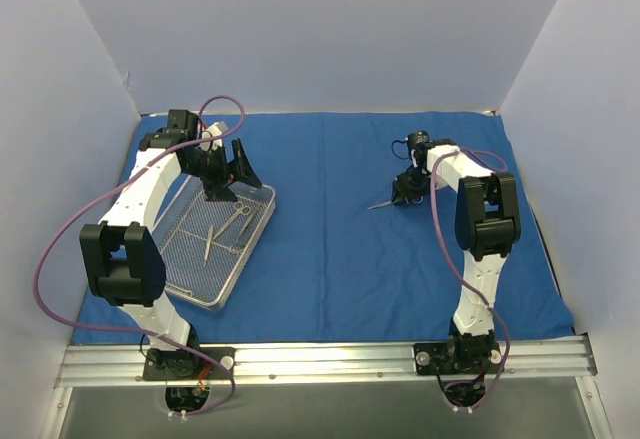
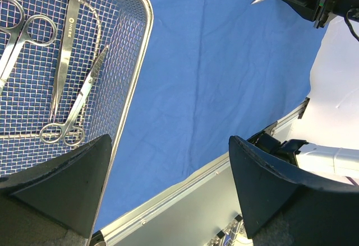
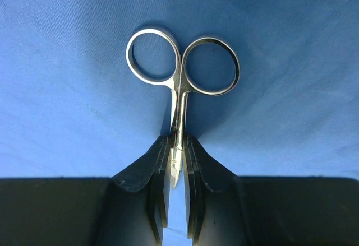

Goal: Open and lay out the surgical kit
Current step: Adjust the medical item in the surgical kit.

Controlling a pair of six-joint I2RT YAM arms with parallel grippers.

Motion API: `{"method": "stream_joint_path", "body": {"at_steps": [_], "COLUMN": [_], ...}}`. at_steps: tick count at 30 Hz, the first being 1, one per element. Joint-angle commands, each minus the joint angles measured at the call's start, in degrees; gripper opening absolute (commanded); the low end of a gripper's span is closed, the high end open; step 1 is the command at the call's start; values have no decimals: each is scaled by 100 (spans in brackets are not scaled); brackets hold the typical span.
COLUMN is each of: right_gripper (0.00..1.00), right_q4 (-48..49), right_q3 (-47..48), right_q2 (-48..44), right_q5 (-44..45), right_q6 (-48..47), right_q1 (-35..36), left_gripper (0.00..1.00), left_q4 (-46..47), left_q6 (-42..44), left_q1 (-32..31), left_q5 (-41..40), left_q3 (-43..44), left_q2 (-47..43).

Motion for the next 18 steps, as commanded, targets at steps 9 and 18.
{"method": "stream_joint_path", "body": {"at_steps": [9,18], "right_gripper": [12,17], "right_q4": [34,201], "right_q3": [-522,-646], "right_q2": [-230,-327], "right_q5": [-126,-232], "right_q6": [860,1300], "right_q1": [21,3], "left_gripper": [94,94], "left_q4": [-83,-241], "left_q6": [47,47], "left_q1": [38,91], "left_q5": [39,-75], "left_q3": [-23,-23], "left_q2": [-4,22]}}
